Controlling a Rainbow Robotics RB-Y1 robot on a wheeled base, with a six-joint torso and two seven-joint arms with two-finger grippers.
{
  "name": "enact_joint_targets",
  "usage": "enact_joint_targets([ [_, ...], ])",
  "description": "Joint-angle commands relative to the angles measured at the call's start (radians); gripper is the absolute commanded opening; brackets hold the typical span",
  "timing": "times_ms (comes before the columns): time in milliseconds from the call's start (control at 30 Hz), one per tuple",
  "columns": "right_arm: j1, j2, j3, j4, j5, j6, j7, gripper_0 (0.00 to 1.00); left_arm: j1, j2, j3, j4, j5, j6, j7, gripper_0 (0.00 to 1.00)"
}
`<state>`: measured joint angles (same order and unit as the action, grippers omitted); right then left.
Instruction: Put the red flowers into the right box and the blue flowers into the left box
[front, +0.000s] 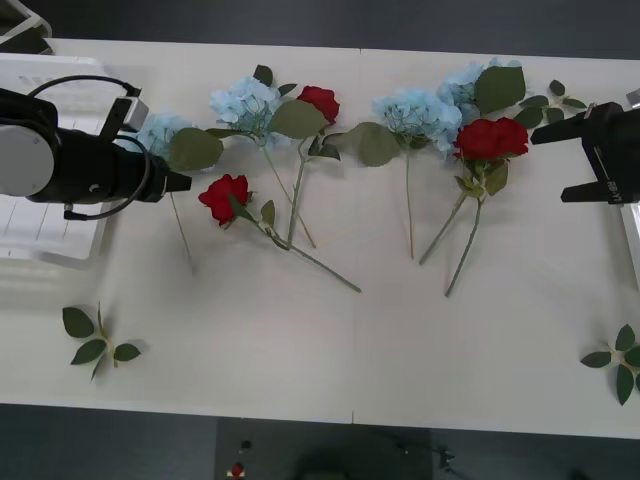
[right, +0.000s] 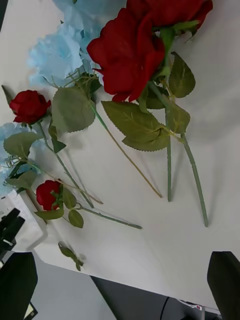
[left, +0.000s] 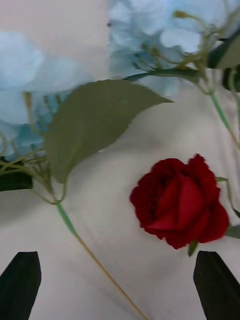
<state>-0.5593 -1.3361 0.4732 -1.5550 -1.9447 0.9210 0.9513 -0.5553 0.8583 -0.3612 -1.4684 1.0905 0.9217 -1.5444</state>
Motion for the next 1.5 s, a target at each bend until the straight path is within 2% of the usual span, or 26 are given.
enact_joint_targets([
  [33,-0.071,0.009,-0.007,0.035,0.052,0.045,-0.195,1.00,-0.034,-0.001,-0.024,-0.020,-0.204,0.005,0.188,0.89],
  [233,-0.091,0.028,-0.007,0.059,0.079,0.073,-0.330,1.00,-0.057,-0.041,-0.101,-0.020,-0.469,0.005,0.362,0.89],
  [333,-0.093,0.043,-0.007,0.061,0.112,0.073,-0.382,1.00,-0.071,-0.088,-0.151,0.000,-0.617,0.006,0.457,0.83],
  [533,-0.094,0.067,-0.007,0.050,0.205,0.073,-0.456,1.00,-0.106,-0.180,-0.162,0.103,-0.650,0.005,0.477,0.83],
  [767,-0.096,0.135,-0.007,0.050,0.334,0.073,-0.540,1.00,-0.110,-0.265,-0.162,0.155,-0.741,0.003,0.480,0.84],
  [1133,-0.102,0.244,0.001,0.050,0.662,0.073,-0.496,1.00,-0.086,-0.278,-0.162,0.175,-0.744,0.002,0.469,0.82],
  [1200,-0.113,0.250,0.030,0.052,0.728,0.071,-0.431,1.00,-0.072,-0.278,-0.160,0.175,-0.744,-0.007,0.471,0.49],
  [1233,-0.117,0.250,0.041,0.055,0.742,0.070,-0.414,1.00,-0.067,-0.278,-0.160,0.175,-0.744,-0.012,0.471,0.40],
  [1267,-0.131,0.248,0.068,0.062,0.765,0.065,-0.382,1.00,-0.061,-0.278,-0.160,0.175,-0.744,-0.021,0.472,0.18],
  [1300,-0.142,0.250,0.087,0.070,0.777,0.064,-0.362,1.00,-0.058,-0.278,-0.160,0.175,-0.744,-0.026,0.474,0.01],
  [1500,-0.217,0.258,0.240,0.138,0.857,0.015,-0.230,1.00,-0.055,-0.277,-0.148,0.175,-0.744,-0.040,0.491,0.00],
])
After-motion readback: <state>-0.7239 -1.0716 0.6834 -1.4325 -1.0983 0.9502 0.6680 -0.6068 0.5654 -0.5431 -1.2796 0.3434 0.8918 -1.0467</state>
